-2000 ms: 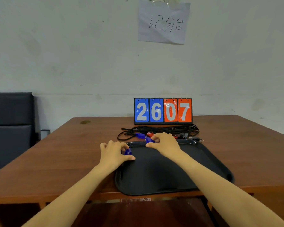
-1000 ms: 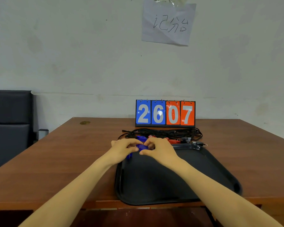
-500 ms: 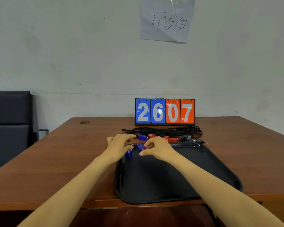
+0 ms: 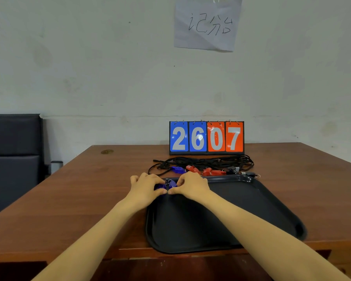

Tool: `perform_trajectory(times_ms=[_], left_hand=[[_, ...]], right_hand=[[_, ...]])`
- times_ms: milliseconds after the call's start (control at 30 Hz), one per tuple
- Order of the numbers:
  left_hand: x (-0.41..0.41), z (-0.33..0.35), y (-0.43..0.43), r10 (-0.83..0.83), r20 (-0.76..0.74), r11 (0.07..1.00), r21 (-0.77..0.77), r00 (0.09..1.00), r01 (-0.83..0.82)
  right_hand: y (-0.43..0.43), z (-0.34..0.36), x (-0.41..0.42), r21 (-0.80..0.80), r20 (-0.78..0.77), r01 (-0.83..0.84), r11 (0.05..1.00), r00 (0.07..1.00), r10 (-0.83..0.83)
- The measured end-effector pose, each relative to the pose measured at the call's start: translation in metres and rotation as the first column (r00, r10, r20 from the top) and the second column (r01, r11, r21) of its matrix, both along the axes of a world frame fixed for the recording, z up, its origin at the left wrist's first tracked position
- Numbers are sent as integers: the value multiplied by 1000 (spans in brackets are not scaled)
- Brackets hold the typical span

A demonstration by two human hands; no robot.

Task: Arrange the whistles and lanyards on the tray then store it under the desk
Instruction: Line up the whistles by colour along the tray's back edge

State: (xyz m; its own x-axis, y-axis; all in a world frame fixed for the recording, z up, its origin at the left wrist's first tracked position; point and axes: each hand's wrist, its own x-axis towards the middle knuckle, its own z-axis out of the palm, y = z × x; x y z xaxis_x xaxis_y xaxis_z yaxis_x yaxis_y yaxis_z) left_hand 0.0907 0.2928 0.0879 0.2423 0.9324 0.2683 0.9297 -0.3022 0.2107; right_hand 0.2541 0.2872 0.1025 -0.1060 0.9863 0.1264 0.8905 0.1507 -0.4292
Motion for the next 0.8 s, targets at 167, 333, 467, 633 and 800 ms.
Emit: perform_trajectory(times_ms=[167,333,467,633,800], left_hand=[[0,-1,1,3,-12,1000,-3,1000,-3],[3,11,3,11,124,1000,-1,992,-11],[13,31,24,56,274,998,13,960,-62],[35,36,69,2,-4,991,-132,1000,-3],[48,25,102,-60,-136,984,-177,989,35]], right_hand=[[0,1,4,-45,-11,-11,999,1000,11],[2,12,18,-83,-14,-58,995,998,57],[22,24,37,-21,-6,-28,999,1000,28],[53,29,48,48,99,22,999,995,-27],[82,21,53,2,187,29,1000,982,-29]])
